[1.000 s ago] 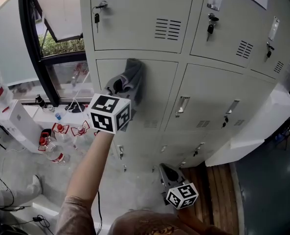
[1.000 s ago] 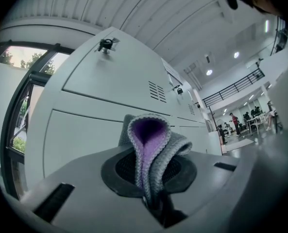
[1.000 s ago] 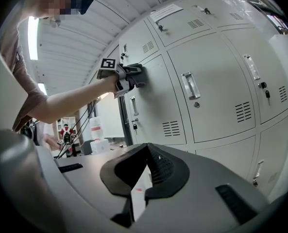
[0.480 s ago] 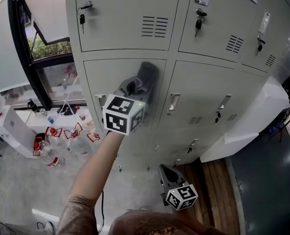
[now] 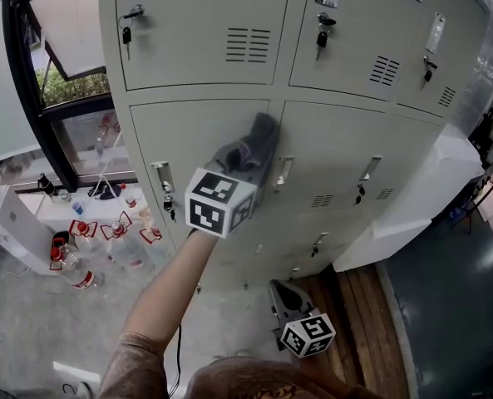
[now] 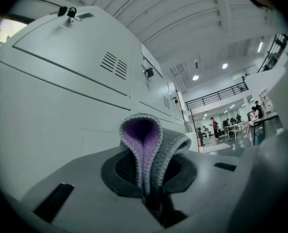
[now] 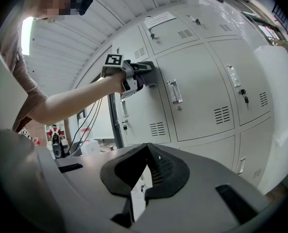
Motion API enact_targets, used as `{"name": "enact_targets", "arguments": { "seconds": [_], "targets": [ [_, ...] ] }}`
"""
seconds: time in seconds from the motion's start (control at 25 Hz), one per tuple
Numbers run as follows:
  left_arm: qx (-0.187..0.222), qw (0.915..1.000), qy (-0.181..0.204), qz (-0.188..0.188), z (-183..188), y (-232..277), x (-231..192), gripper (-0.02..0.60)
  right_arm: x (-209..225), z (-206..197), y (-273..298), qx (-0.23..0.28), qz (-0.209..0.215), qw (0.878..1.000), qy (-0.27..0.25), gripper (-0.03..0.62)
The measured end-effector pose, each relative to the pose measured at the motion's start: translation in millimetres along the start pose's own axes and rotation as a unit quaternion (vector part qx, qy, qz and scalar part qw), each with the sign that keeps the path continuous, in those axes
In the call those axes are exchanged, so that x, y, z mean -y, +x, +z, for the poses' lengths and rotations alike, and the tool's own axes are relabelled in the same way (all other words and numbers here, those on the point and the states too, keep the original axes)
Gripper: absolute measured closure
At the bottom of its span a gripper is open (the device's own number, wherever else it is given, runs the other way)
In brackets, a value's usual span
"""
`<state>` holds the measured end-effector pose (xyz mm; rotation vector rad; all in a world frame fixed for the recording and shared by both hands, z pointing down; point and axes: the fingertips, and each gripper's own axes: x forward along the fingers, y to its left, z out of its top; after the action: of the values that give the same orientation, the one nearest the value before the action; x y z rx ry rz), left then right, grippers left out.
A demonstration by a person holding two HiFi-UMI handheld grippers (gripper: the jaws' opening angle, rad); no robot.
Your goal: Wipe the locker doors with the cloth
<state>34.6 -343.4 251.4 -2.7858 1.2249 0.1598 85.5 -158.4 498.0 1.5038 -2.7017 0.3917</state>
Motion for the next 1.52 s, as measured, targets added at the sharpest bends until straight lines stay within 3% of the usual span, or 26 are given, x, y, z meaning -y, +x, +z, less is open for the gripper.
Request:
{"name": "enact_targets", "arguments": {
  "seconds": [0.2,0.44,0.92,1.32,1.52],
  "targets": [
    [0.005,0.9999,-0.003,-0.015,2,-16,14,0.54,-4,-1,2,-0.001,0.007,1.0,-0.001,0.595],
    [0.016,0.9998,-0.007,0.004,9,-51,3,0.54,-16,-2,9,-0.002,0.026,1.0,-0.003,0.595],
    [0.007,0.995,0.022,0.097,0,-151,-61,0.54,-35,-6,26,-0.011,0.061,0.998,-0.005,0.595],
    [-0.015,0.9798,0.017,0.199,-31,-231,-130,0.54,-43,-7,36,-0.014,0.078,0.997,-0.009,0.595],
    [-0.02,0.9738,0.017,0.226,-48,-247,-153,0.54,-43,-6,39,-0.015,0.08,0.997,-0.011,0.595]
  ]
}}
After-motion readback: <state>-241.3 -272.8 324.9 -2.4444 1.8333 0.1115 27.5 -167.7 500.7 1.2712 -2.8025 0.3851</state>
